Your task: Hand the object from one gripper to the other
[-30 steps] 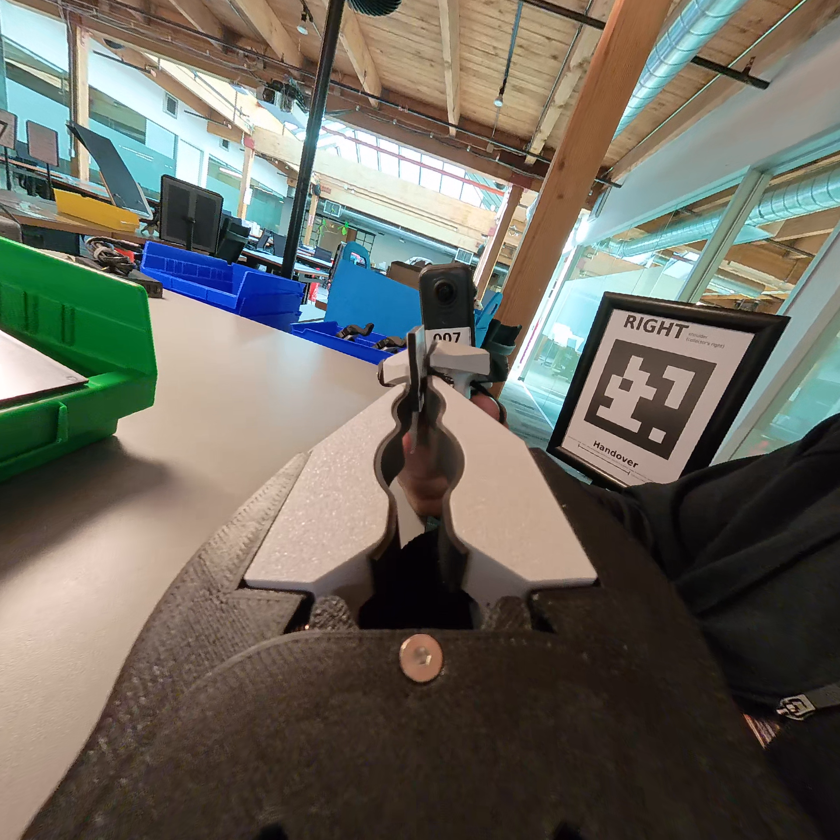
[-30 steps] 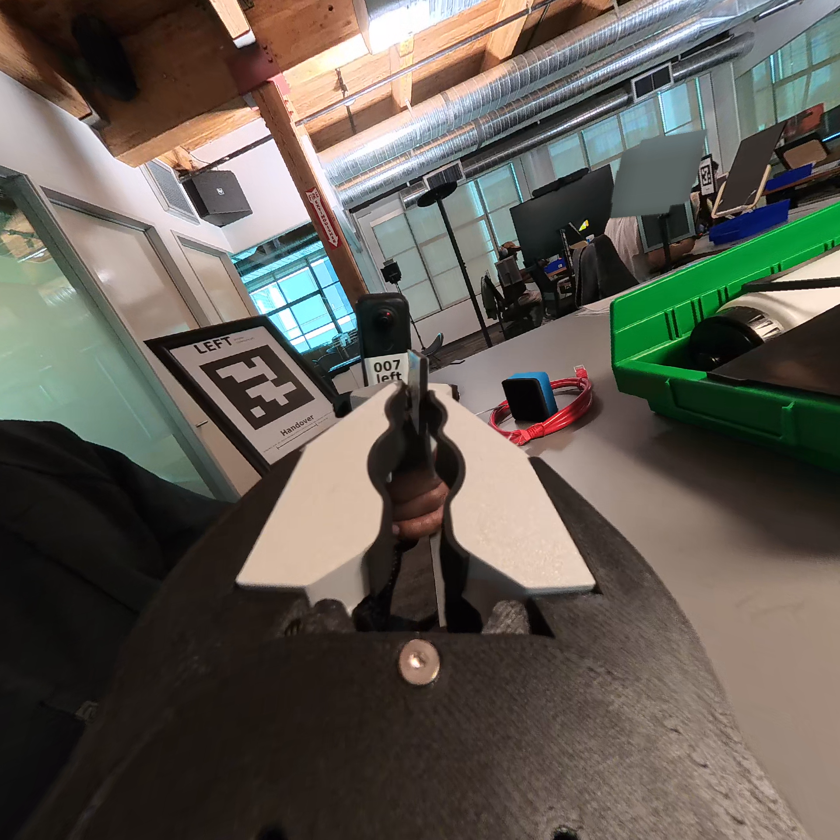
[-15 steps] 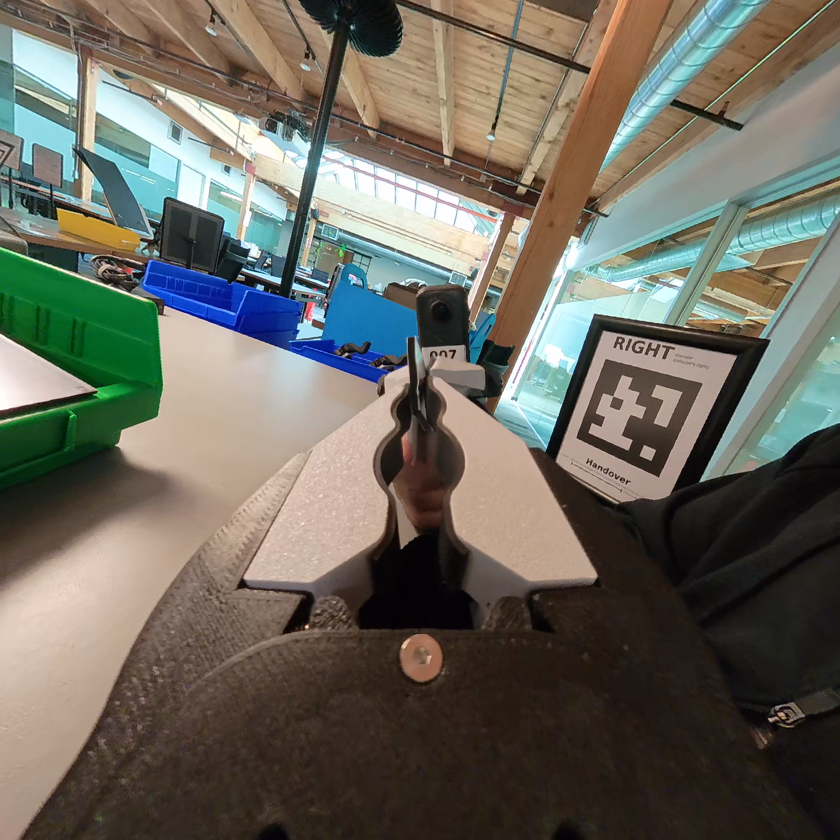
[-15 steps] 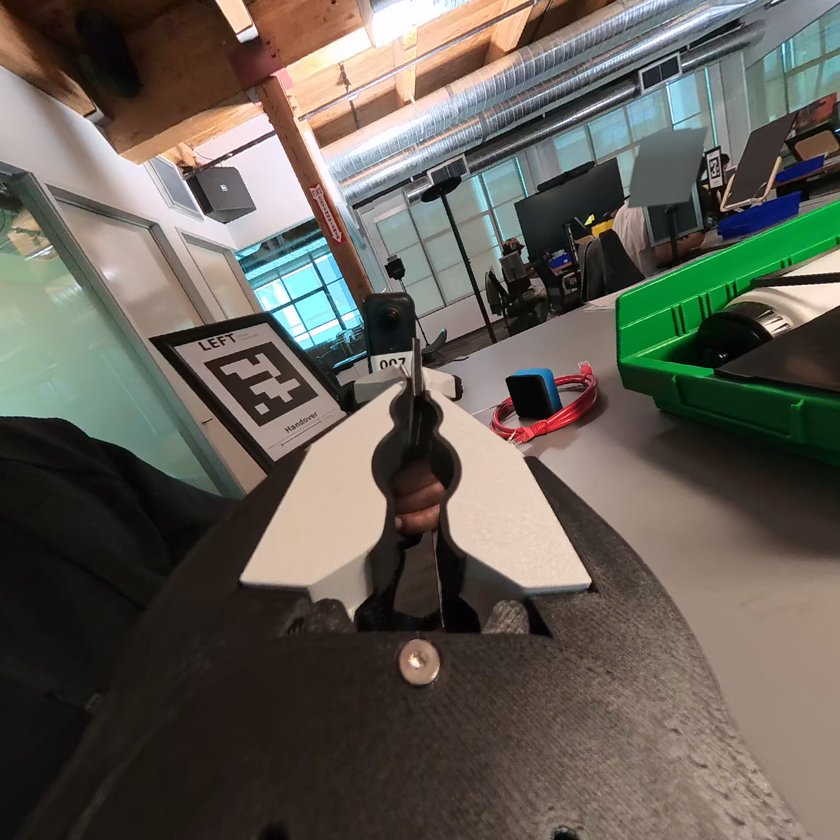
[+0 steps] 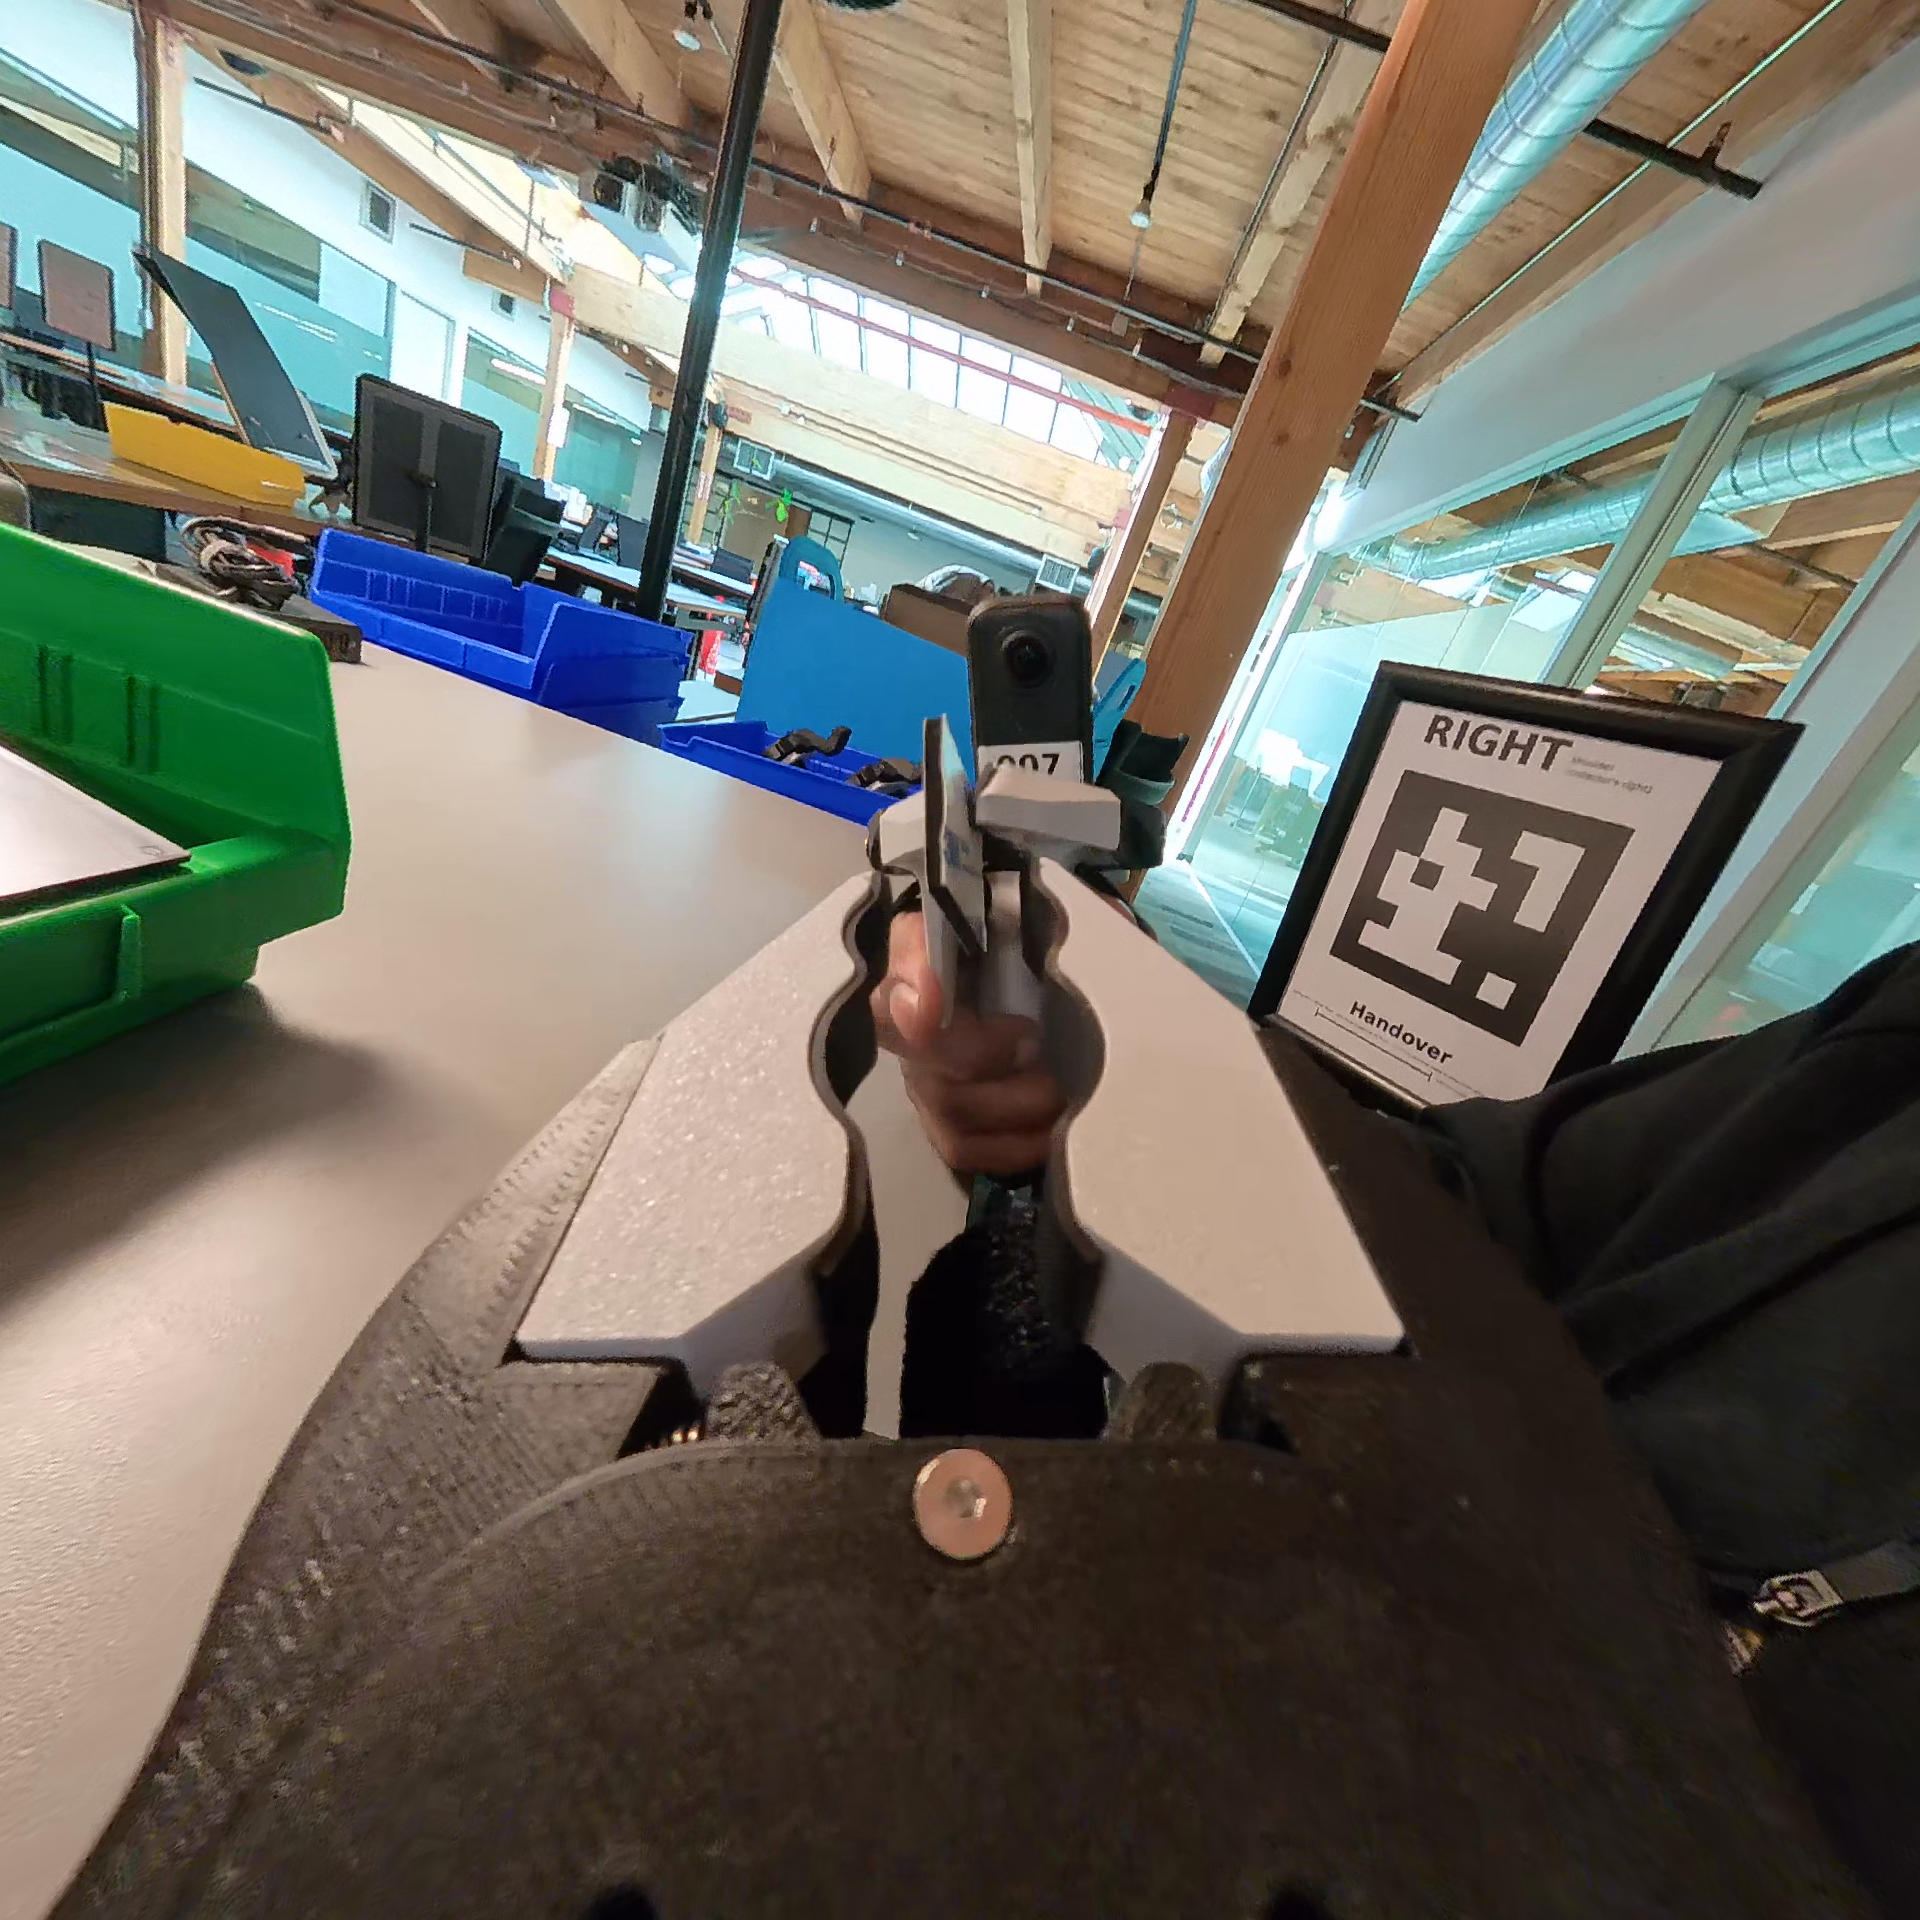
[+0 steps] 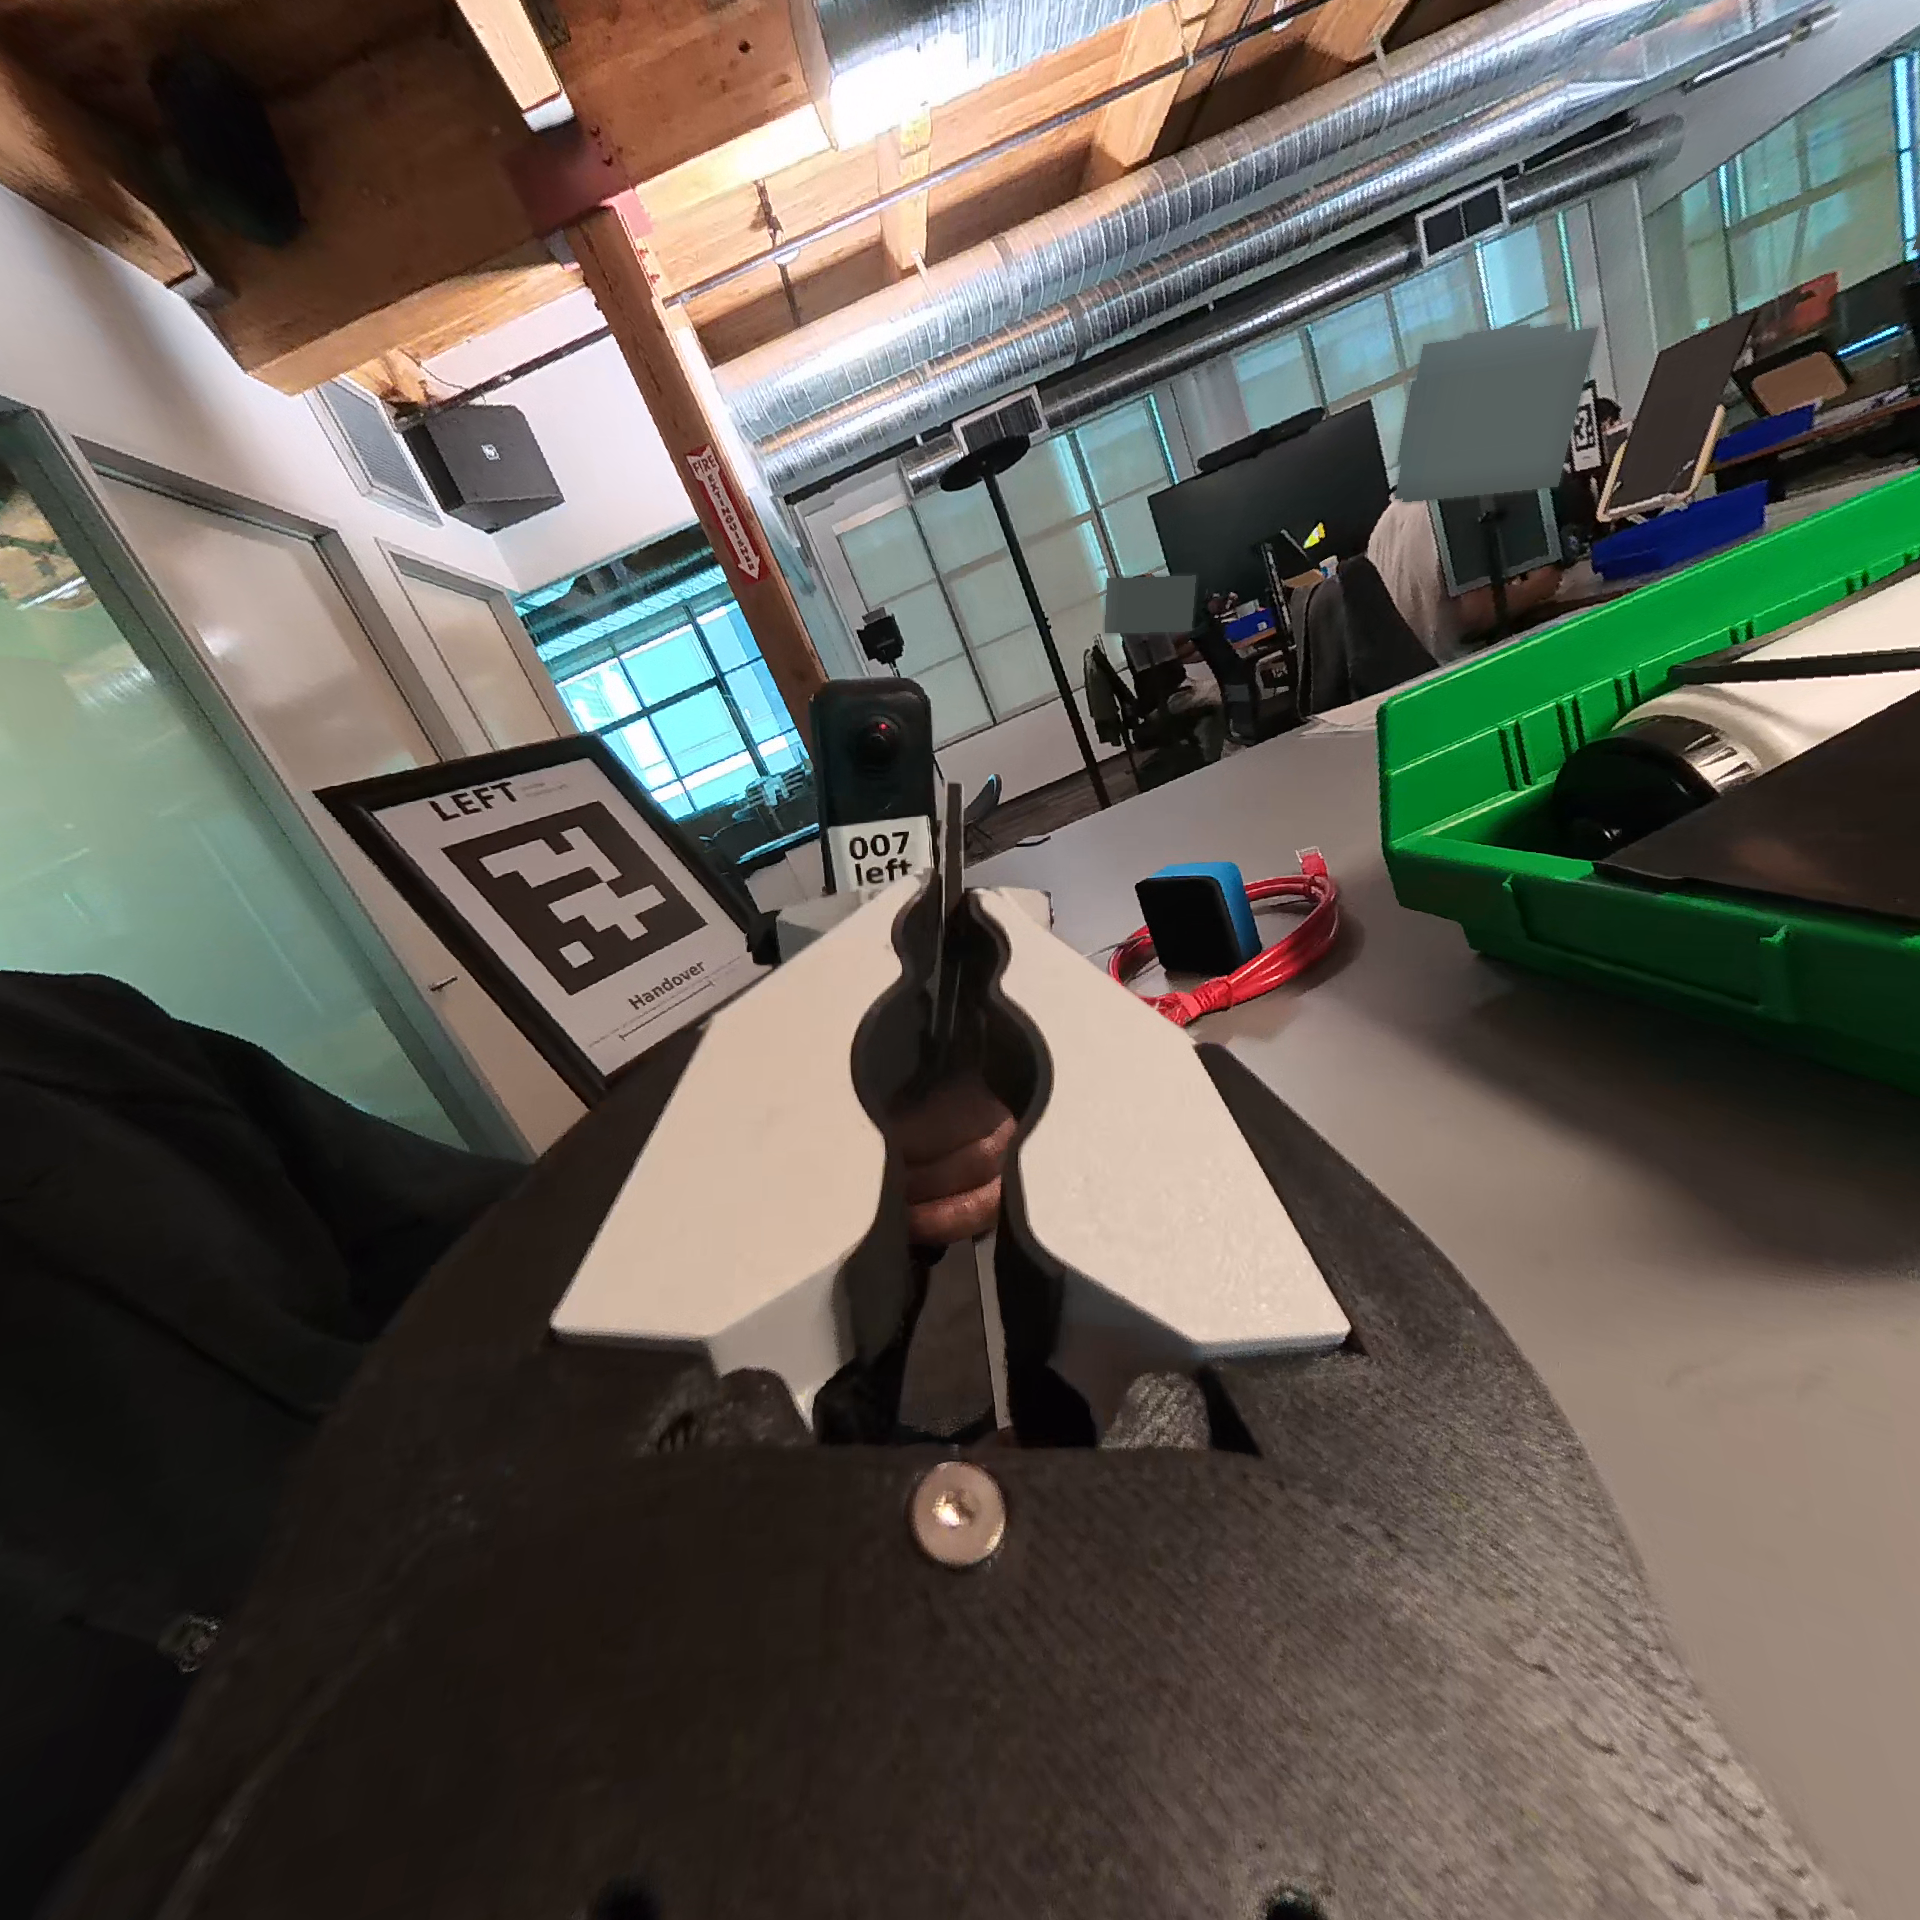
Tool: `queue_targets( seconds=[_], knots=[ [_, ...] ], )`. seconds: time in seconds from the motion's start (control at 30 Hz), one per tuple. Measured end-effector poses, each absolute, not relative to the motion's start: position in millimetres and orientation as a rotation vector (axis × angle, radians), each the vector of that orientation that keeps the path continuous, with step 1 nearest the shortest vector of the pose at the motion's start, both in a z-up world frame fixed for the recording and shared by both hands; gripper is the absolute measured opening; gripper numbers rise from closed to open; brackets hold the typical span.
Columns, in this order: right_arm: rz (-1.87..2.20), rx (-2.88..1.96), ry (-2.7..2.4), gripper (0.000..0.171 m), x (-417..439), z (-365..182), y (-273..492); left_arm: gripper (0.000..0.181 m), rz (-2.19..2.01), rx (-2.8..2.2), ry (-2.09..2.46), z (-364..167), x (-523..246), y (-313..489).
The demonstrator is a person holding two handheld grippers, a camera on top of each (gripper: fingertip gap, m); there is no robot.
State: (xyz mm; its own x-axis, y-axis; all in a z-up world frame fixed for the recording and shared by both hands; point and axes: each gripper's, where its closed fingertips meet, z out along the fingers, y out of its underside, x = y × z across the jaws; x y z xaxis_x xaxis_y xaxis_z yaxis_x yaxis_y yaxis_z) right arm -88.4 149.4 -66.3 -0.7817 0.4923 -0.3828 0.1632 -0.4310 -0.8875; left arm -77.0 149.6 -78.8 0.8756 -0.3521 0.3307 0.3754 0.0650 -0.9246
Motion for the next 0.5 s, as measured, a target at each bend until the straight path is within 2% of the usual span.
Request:
queue_targets(
  seconds=[0.03,0.17,0.23,0.3,0.33,0.43,0.5],
  knots=[
    [2.322,-0.922,-1.535,0.004,-88.2,-65.6,150.0,0.025,-0.546,-1.412,-0.015,-79.9,-75.9,150.4],
    [2.316,-0.918,-1.536,0.009,-88.7,-65.7,148.1,0.005,-0.543,-1.423,-0.002,-81.0,-73.6,150.9],
    [2.311,-0.936,-1.514,0.038,-91.2,-65.4,149.7,0.005,-0.544,-1.422,0.006,-80.9,-72.6,150.4],
    [2.311,-0.949,-1.502,0.047,-92.7,-65.3,151.0,0.004,-0.547,-1.432,0.018,-82.2,-70.2,150.8],
    [2.314,-0.942,-1.506,0.042,-92.0,-65.1,150.4,0.004,-0.546,-1.443,0.031,-83.5,-67.9,151.2],
    [2.315,-0.900,-1.544,0.006,-87.7,-65.5,145.3,0.005,-0.525,-1.494,0.070,-90.3,-60.2,154.5],
    [2.309,-0.901,-1.552,0.004,-87.9,-66.3,144.5,0.007,-0.503,-1.513,0.066,-92.8,-60.3,156.7]
  ],
)
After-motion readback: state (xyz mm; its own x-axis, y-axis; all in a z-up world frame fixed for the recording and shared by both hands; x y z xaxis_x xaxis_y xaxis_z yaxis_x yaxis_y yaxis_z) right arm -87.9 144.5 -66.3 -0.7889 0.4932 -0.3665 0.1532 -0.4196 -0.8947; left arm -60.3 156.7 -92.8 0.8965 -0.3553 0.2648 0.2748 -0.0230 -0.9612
